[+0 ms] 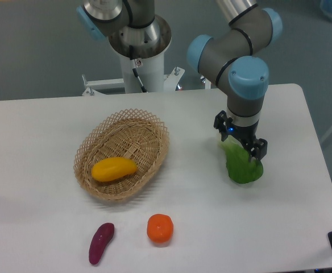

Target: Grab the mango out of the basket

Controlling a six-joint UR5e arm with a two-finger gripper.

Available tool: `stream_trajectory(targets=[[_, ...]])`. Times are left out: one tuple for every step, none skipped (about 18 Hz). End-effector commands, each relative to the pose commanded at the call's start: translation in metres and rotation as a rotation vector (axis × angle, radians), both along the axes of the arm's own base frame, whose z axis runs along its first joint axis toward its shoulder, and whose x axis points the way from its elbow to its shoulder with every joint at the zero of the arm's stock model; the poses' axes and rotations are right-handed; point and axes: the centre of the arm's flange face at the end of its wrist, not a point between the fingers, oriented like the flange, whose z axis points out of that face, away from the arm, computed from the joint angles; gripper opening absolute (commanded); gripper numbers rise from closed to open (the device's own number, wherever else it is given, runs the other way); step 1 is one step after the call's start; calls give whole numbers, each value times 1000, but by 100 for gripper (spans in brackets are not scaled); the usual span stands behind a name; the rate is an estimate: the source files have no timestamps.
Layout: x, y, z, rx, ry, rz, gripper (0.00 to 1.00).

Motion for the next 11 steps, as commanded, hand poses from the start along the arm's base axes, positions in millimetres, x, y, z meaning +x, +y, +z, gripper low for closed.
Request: stream_trajectory(targets=[[1,0,-1,-1,-2,9,100],[2,0,-2,0,-4,24,100],[4,0,-5,1,-11,36,100],[6,0,-7,0,-18,50,100],[9,2,-8,0,-23,54,100],[15,9,-8,1,-22,44,100],[19,13,-8,2,-26,34,100],[24,18,-8,11,-31,30,100],[30,24,-12,21,-46,38,100],[36,28,-14,34,-58,50,100],[41,33,-17,39,-68,52,100]])
